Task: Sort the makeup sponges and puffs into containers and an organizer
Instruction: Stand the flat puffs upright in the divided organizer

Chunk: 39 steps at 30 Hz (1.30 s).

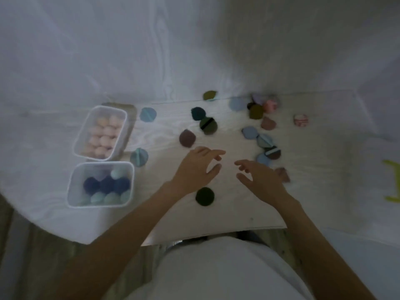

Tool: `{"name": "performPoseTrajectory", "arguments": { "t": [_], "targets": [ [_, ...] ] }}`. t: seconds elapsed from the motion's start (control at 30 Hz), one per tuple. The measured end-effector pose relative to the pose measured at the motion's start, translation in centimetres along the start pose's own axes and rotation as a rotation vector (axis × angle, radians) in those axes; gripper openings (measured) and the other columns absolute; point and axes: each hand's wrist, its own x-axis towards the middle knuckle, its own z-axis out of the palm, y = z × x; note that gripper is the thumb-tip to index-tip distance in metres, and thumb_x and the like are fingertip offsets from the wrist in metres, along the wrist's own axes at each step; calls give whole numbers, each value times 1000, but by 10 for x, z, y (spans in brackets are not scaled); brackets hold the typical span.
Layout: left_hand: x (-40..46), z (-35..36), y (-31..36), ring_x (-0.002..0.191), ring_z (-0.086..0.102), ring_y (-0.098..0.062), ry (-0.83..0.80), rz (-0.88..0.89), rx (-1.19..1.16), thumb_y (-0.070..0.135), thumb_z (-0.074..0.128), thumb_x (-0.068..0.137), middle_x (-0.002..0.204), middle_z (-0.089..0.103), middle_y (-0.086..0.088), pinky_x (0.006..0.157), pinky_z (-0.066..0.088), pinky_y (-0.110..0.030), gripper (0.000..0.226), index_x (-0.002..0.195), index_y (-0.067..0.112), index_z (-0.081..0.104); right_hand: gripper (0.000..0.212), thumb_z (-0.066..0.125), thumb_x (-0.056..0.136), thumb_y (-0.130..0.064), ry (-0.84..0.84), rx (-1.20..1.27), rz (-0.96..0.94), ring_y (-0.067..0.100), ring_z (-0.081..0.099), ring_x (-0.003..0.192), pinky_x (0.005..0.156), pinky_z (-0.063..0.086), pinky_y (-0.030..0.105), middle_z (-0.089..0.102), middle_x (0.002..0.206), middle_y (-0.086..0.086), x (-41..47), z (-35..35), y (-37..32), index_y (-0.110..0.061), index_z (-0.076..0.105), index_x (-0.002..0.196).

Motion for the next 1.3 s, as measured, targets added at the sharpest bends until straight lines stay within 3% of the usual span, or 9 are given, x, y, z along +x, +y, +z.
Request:
{"name": "performPoseTrajectory", "arguments": {
  "t": [0.13, 0.3, 0.4, 0.5, 0.67, 0.83, 0.93, 1.1, 1.3],
  "targets": [
    [78, 56, 70, 107, 56, -18, -287, -72, -126, 28, 50, 94, 118, 63, 0, 90, 40, -27, 36, 129, 20, 51, 27, 55, 92, -23, 239, -32, 228, 24, 60, 101, 79, 41, 28, 65, 110, 5, -47, -47, 76, -18, 60, 119],
    [132, 140, 149, 108, 57, -13, -354, -217, -413, 21, 53, 93, 116, 64, 0, 84, 41, -18, 41, 133, 22, 46, 42, 51, 87, -42, 559, -214, 438, 39, 49, 114, 92, 40, 48, 58, 123, 13, -97, -97, 186, -14, 60, 117],
    [148, 185, 184, 105, 59, -15, -372, -264, -482, 20, 56, 92, 118, 64, -2, 83, 47, -21, 43, 134, 23, 45, 74, 62, 78, -55, 477, -258, 712, 44, 24, 133, 104, 23, 58, 29, 147, 18, -113, -109, 240, -21, 37, 139],
    [157, 216, 207, 92, 59, -10, -350, -393, -557, 21, 57, 91, 116, 64, -1, 60, 44, -7, 40, 130, 23, 49, 96, 66, 73, -59, 352, -68, 839, 44, 20, 135, 104, 26, 56, 8, 154, 16, -113, -110, 266, -27, 14, 147],
    [148, 248, 227, 94, 56, -14, -195, -705, -822, 20, 59, 90, 116, 58, -4, 75, 47, -23, 44, 132, 16, 47, 95, 70, 71, -48, 259, -34, 496, 37, 29, 130, 100, 30, 48, 8, 155, 10, -106, -101, 273, -30, 14, 147],
    [125, 233, 207, 92, 62, -19, 214, -987, -1015, 26, 67, 85, 114, 59, -10, 73, 56, -27, 49, 126, 9, 47, 101, 65, 67, -59, 78, -113, 18, 22, 6, 144, 112, 10, 52, 0, 158, -6, -97, -107, 276, -41, 3, 145],
    [114, 233, 198, 85, 65, -19, 257, -955, -962, 23, 73, 80, 111, 63, -14, 65, 56, -24, 39, 110, 9, 53, 108, 67, 64, -68, 89, -108, 61, 26, 11, 142, 110, 20, 52, 1, 158, -7, -93, -110, 271, -42, 0, 145],
    [120, 236, 213, 88, 62, -19, 209, -977, -986, 19, 70, 82, 106, 60, -13, 69, 57, -24, 36, 109, 2, 52, 106, 71, 65, -62, 146, 142, 382, 32, 39, 126, 103, 35, 43, 41, 140, 14, -90, -114, 280, -20, 18, 147],
    [119, 237, 211, 89, 66, -26, 188, -1034, -1140, 18, 69, 83, 112, 63, -20, 88, 54, -37, 47, 117, -9, 52, 88, 58, 63, -71, 294, -281, 159, 40, 51, 106, 86, 42, 49, 53, 125, 15, -103, -109, 271, -15, 48, 131]
  ]
}}
